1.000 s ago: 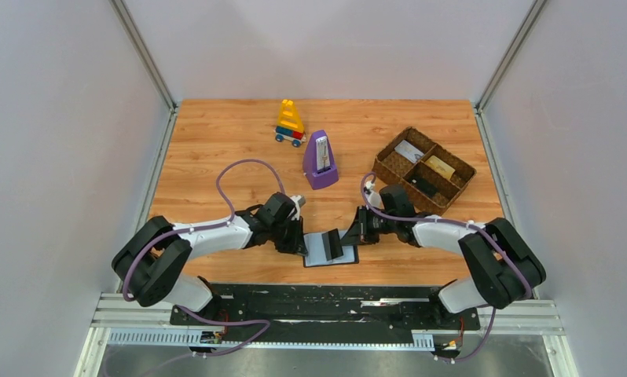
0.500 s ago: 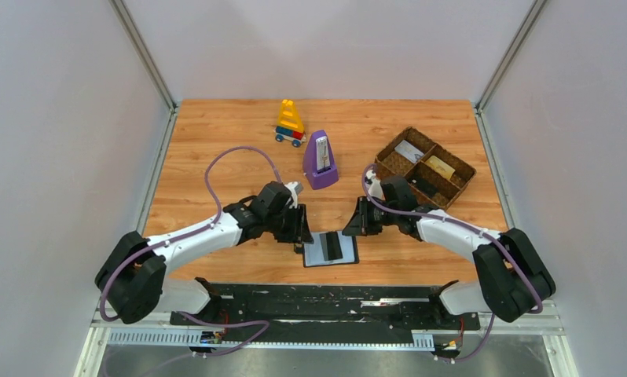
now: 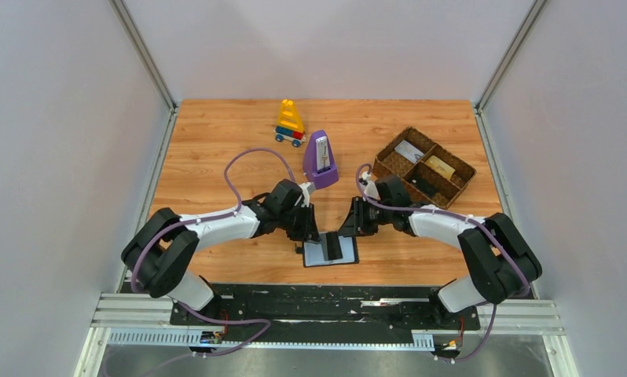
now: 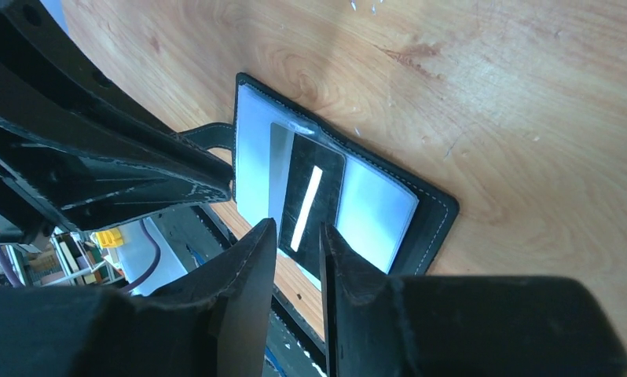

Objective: Take the credit cards out of the card holder
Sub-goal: Remove the credit card from the card holder.

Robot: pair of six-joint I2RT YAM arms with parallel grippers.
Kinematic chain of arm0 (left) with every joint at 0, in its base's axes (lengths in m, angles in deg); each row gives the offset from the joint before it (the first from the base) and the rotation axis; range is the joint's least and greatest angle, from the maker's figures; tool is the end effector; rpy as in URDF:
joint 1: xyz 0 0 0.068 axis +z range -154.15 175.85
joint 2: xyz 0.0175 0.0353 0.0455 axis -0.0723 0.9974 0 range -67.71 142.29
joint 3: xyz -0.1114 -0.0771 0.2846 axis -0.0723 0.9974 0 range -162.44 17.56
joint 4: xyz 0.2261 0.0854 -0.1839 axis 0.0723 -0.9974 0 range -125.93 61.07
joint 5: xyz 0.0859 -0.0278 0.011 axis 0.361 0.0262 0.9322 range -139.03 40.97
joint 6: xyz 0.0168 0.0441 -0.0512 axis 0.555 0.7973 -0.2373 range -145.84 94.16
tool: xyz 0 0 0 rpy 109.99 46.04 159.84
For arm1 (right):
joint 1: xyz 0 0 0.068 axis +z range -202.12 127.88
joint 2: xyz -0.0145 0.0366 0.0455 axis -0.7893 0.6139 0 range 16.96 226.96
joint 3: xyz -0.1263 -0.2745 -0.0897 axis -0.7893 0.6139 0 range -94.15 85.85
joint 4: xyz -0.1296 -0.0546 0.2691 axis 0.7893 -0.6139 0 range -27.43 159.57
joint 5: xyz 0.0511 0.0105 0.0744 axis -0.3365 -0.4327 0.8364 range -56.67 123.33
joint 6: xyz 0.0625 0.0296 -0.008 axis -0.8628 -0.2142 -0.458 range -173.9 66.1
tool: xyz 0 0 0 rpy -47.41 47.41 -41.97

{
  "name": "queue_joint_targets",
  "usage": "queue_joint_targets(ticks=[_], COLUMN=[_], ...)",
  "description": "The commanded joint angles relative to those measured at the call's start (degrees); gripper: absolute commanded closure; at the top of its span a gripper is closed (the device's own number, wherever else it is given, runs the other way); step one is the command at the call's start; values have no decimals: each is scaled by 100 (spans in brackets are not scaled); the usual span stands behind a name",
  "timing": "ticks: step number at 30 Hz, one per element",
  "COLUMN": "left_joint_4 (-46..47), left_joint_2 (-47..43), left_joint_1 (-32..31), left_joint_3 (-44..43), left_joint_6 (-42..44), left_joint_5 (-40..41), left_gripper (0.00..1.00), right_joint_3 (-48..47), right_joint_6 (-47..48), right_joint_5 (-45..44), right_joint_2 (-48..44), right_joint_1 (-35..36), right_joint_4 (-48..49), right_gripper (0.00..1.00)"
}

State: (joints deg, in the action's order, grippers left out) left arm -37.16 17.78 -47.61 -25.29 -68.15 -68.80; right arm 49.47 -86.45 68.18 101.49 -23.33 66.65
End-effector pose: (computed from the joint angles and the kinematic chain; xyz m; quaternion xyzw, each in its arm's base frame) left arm 0.2263 -0.2408 0.1694 0.0668 0.9277 -0.3430 0.1316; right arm 0.2511 0.1748 0.1502 -0.0702 0.9024 0.4050 0.1295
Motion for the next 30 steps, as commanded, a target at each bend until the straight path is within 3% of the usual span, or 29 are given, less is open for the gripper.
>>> queue_joint_targets(ticks=[1, 13, 20, 25, 28, 30], left_joint_4=[765, 1045, 1137, 1090, 1013, 917], left_joint_2=[291, 811, 836, 780, 734, 687], left_joint_1=[-4, -4, -7, -2, -4, -4], left_joint_3=[41, 436, 552, 564, 569, 563], left_joint_6=[25, 6, -23, -7, 9, 30], left_joint_5=[-233, -18, -22, 16, 70, 140], left_gripper=[80, 85, 85, 85, 84, 83], right_joint_3=[-18, 114, 140, 175, 159, 146], right_joint_6=[-73, -103, -128, -172, -158, -113], right_joint_5=[174, 193, 352, 560, 578, 527], right_joint_2=[162, 575, 728, 746, 702, 592], right_joint_1=[19, 21, 21, 25, 21, -1], right_joint_4=[517, 710, 861, 1034, 1028, 940], right_gripper=[71, 64, 65, 78, 98, 100])
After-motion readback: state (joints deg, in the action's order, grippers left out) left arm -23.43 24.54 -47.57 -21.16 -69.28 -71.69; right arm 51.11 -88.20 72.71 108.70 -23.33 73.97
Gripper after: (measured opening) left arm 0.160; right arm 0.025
